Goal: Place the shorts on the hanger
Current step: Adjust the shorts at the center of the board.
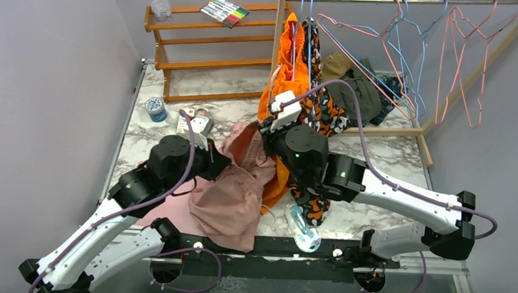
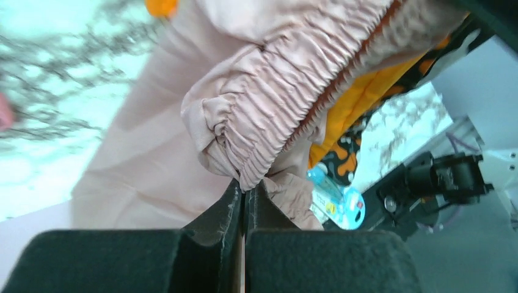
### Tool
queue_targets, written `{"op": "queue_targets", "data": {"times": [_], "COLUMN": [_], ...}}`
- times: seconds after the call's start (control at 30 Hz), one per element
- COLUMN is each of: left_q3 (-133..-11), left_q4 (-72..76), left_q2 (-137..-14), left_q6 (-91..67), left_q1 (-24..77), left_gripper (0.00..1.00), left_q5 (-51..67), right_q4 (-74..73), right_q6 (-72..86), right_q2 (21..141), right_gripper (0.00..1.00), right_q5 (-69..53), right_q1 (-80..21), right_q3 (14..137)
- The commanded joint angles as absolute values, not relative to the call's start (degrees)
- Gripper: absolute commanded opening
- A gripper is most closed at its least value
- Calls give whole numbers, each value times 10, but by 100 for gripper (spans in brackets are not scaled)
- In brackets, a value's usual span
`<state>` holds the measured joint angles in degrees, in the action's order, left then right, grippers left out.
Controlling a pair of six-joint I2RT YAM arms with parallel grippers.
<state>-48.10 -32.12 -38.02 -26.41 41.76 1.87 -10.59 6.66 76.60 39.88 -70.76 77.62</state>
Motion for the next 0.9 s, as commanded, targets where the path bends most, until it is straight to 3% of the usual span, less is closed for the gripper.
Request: {"op": "queue_targets", "data": {"times": [0.0,0.43,0.87], "left_q3": [-599,-847,-961], "left_q4": [-428,-451,-276], "left_q2": [-367,-415,-443], "left_q6": [-206,-61,-45], "left_q1": [419,419,419], "left_gripper": [0,0,0], "left_q5": [-105,-154,102], "right_q4": [-139,-277,-267], "right_q6": [55,-50,-6], "right_q2": [698,535,501], "right_gripper": [1,1,1], "right_q5": [348,-18,-243], "right_q1": [-705,-705,-705], "right_q3": [798,825,990]}}
